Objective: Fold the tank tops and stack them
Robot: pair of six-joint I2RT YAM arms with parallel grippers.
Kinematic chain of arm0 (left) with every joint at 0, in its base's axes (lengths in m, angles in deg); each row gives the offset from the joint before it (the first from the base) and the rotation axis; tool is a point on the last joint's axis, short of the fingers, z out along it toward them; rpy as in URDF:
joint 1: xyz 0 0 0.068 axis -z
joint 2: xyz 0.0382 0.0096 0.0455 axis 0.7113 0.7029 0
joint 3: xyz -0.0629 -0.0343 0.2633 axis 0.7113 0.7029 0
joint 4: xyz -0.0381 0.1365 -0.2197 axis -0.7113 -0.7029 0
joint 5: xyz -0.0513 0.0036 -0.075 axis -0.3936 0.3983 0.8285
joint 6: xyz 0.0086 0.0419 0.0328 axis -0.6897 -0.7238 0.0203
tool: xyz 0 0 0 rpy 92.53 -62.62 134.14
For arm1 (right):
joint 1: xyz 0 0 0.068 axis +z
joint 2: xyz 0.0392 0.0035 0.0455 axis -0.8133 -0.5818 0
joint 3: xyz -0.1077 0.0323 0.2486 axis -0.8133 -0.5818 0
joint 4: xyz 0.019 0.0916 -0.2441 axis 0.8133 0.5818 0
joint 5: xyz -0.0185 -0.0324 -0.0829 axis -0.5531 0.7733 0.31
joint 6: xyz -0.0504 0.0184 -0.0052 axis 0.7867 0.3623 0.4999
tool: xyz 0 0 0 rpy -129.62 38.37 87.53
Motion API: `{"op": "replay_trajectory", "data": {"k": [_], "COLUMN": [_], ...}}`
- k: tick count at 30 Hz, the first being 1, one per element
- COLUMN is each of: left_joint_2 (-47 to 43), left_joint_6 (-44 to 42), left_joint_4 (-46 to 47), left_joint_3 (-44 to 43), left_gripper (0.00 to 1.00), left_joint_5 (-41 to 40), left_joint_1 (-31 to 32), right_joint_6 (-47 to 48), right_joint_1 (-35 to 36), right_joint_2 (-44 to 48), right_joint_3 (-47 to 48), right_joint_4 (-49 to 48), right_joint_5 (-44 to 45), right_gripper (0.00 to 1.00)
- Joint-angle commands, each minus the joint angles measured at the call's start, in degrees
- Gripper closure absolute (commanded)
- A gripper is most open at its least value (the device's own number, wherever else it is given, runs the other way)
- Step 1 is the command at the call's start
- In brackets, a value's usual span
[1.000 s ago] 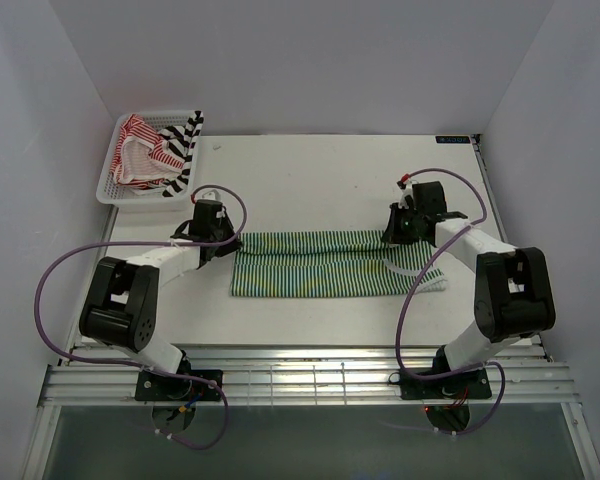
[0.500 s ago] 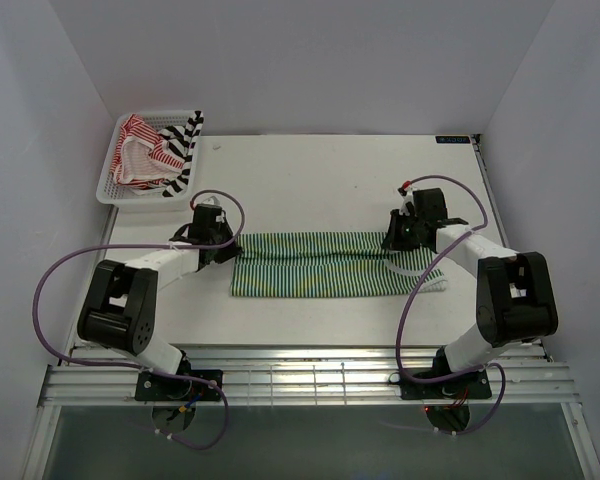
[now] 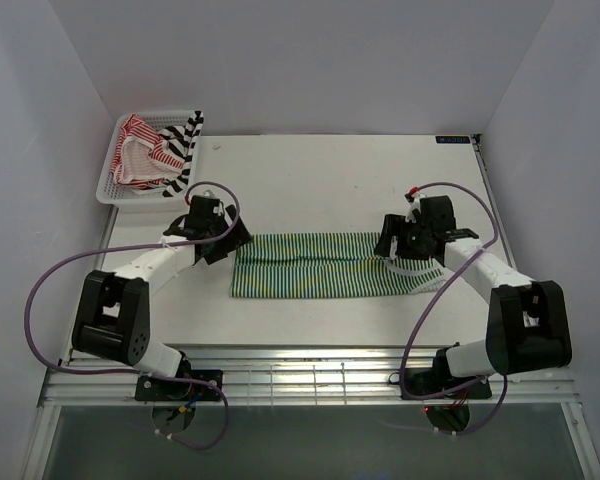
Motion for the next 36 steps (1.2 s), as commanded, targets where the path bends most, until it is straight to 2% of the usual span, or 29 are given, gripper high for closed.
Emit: {"op": "replay_trajectory", "data": {"k": [1,2,5,11,16,21,22,27,36], "left_joint_2": [-4.59,-4.59,-2.66,7.43,13.25,14.92,15.01,15.63,15.89], "left_joint_6": [0.59,0.33,0.15,-0.46,-0.29,0.59,0.68,0.51,0.68], "left_joint_4": [-2.62,-2.62,-2.27,-0.95,-0.25,0.46,0.63,-0.16,-1.21], "left_joint_3": [-5.38,-6.18,-9.87,-16.02,-16.74,-14.29,-13.93,-12.35,-11.29], "left_gripper": [0.02,0.02,0.02,0.02,0.02,0.02,0.02,0.02,0.02], "left_joint_5": [-0.25,0.11,2.74,7.57,8.99,8.55,8.37,6.0,4.15], "left_joint_1": [0.13,0.13,0.92,4.08,4.7,4.7,4.7,4.7,4.62], "right_joint_6": [-1.15,-1.5,-2.3,-3.71,-3.7,-3.53,-3.35,-2.65,-2.47], "right_joint_1": [-0.29,-0.29,-0.55,-4.59,-7.67,-9.43,-11.86,-15.04,-16.55], "right_joint_2": [4.37,4.54,2.27,-8.36,-16.63,-17.34,-17.16,-17.43,-19.71], "right_joint_3": [3.89,5.29,8.89,18.3,23.22,19.9,19.19,15.76,11.28], "right_joint_4": [1.46,1.11,1.37,0.85,2.24,2.25,2.08,1.81,0.14], "right_joint_5": [1.96,2.23,4.51,2.85,1.0,2.49,2.32,3.28,3.46], "right_gripper": [0.13,0.04,0.1,0.1,0.1,0.1,0.1,0.1,0.1]}}
